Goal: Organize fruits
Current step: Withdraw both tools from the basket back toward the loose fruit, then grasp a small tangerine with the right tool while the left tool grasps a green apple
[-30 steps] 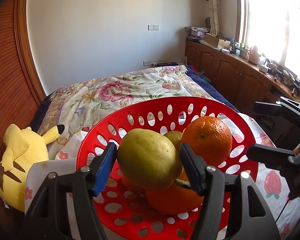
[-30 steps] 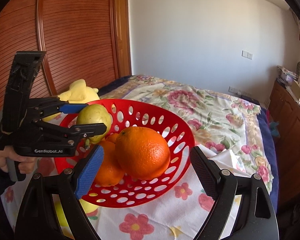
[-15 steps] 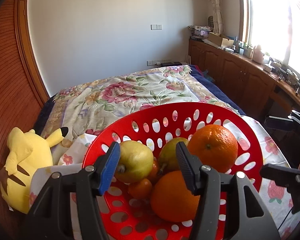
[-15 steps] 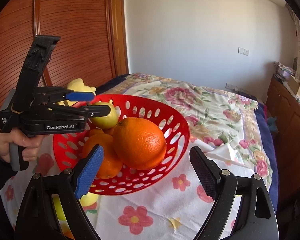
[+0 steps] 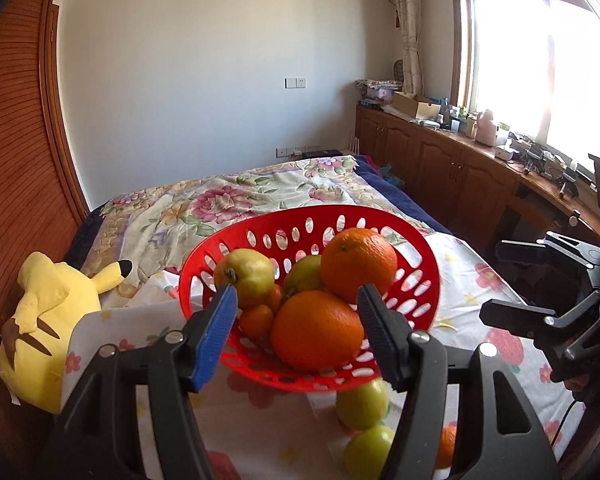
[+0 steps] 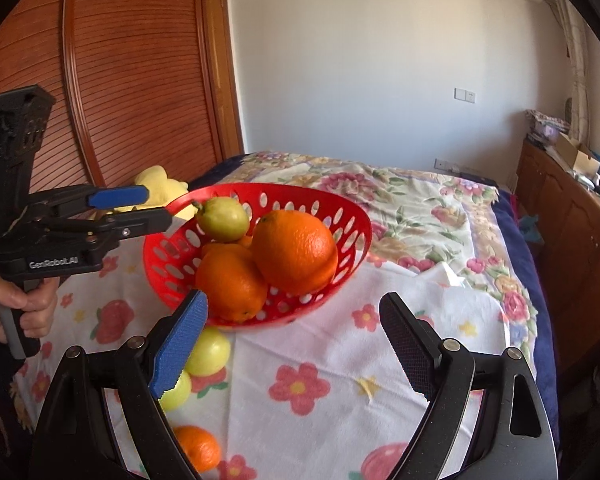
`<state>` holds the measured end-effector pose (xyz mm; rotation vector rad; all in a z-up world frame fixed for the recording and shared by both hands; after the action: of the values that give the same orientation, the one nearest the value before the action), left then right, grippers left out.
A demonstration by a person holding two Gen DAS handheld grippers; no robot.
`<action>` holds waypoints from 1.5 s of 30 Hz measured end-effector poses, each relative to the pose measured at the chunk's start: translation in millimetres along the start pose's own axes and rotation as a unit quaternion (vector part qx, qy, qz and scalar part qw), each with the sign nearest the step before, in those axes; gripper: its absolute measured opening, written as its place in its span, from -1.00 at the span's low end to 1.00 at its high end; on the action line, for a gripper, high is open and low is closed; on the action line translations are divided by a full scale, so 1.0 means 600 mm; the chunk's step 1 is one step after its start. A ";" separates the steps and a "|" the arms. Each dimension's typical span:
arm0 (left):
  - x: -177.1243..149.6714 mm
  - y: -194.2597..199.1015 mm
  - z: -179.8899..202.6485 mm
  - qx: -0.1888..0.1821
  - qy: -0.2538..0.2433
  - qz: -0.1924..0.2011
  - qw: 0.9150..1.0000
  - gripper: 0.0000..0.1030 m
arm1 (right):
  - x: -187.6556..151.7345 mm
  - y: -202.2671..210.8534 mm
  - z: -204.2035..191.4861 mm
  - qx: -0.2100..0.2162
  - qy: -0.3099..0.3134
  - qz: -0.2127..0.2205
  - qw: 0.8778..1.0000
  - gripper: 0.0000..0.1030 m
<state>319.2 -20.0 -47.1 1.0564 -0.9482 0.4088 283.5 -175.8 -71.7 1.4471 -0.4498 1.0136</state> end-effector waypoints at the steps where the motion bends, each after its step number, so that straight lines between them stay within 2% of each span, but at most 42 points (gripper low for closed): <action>1: -0.005 0.006 0.005 -0.001 -0.001 0.000 1.000 0.24 | -0.006 0.006 0.000 -0.004 -0.001 -0.001 1.000 0.74; 12: -0.103 0.058 0.056 -0.016 -0.007 -0.003 1.000 0.37 | -0.102 0.070 -0.013 -0.026 -0.026 -0.018 0.999 0.74; 23: -0.213 0.072 0.070 -0.024 0.019 -0.017 0.999 0.37 | -0.183 0.101 -0.034 -0.029 -0.044 -0.034 0.998 0.54; 27: -0.230 0.073 0.071 -0.021 0.017 -0.015 1.000 0.37 | -0.199 0.099 -0.037 -0.035 -0.039 -0.038 0.998 0.44; 33: -0.255 0.063 0.075 -0.011 0.007 -0.024 1.000 0.37 | -0.221 0.077 -0.032 -0.043 -0.048 -0.056 0.996 0.11; 45: -0.267 0.063 0.075 -0.019 0.010 -0.028 0.999 0.37 | -0.248 0.039 -0.030 -0.060 -0.050 -0.099 0.992 0.08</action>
<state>183.3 -19.1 -150.1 1.0402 -0.9022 0.3533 179.2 -206.8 -177.8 1.4082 -0.4222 0.7471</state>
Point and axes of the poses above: each gripper's, at about its wrist camera, not at the fingertips, and y roughly against the way its jaws point, z to its right, x to its top, the point moved 6 cm from there along -y, roughly the way its jaws point, and after that the axes turned 14 degrees about -x, right-handed, at the moved point
